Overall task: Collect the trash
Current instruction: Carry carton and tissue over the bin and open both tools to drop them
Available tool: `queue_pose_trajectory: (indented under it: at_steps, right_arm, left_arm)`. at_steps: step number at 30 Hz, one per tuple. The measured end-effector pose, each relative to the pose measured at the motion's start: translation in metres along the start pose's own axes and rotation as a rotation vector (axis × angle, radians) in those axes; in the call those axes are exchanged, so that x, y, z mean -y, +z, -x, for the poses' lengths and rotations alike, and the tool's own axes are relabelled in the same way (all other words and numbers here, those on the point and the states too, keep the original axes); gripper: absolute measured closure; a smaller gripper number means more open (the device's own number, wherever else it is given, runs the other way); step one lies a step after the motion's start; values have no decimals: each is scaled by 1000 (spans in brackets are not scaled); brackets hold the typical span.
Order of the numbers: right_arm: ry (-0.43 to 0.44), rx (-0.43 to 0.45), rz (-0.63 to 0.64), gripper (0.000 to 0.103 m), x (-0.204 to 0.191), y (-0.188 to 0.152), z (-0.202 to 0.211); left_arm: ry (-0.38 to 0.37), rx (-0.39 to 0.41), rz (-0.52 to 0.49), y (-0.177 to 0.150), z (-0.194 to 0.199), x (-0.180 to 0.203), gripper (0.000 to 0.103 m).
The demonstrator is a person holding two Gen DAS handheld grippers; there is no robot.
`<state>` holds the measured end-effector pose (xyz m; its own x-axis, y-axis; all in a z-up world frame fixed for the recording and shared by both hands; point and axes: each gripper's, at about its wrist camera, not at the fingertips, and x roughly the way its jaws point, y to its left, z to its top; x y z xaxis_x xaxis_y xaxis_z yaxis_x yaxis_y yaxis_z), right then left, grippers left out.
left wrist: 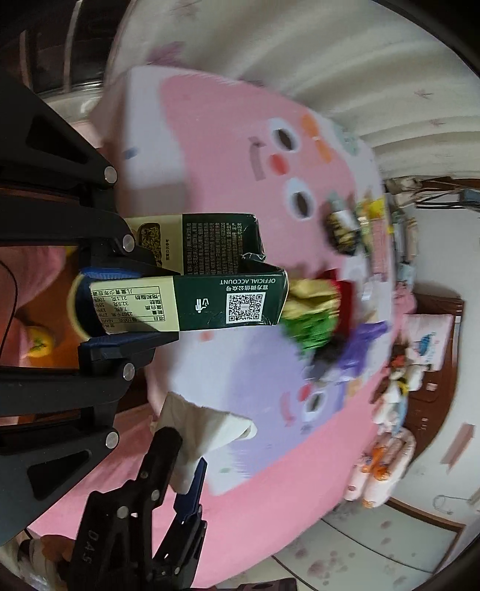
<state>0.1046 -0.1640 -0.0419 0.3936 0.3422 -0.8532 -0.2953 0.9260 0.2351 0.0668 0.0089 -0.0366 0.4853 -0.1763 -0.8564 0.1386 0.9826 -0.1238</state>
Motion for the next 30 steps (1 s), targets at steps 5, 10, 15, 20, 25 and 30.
queue_pose_trajectory:
  at_steps: [5, 10, 15, 20, 25, 30]
  right_arm:
    - [-7, -46, 11, 56, 6, -45, -22]
    - [-8, -142, -40, 55, 16, -92, -83]
    - [-41, -207, -109, 55, 38, -135, -153]
    - [-77, -223, -127, 55, 58, -167, -230]
    - [-94, -223, -142, 54, 79, -191, -299]
    - [-123, -254, -173, 51, 98, -220, -369]
  left_arm:
    - [16, -40, -8, -55, -21, 19, 80]
    - [12, -80, -16, -92, -67, 16, 80]
    - [-17, -155, -15, -135, -135, 13, 80]
    - [-26, -211, -22, -173, -208, 5, 80]
    - [-21, -242, -58, -206, -282, -3, 80]
    - [-17, -264, -46, -231, -339, -13, 80]
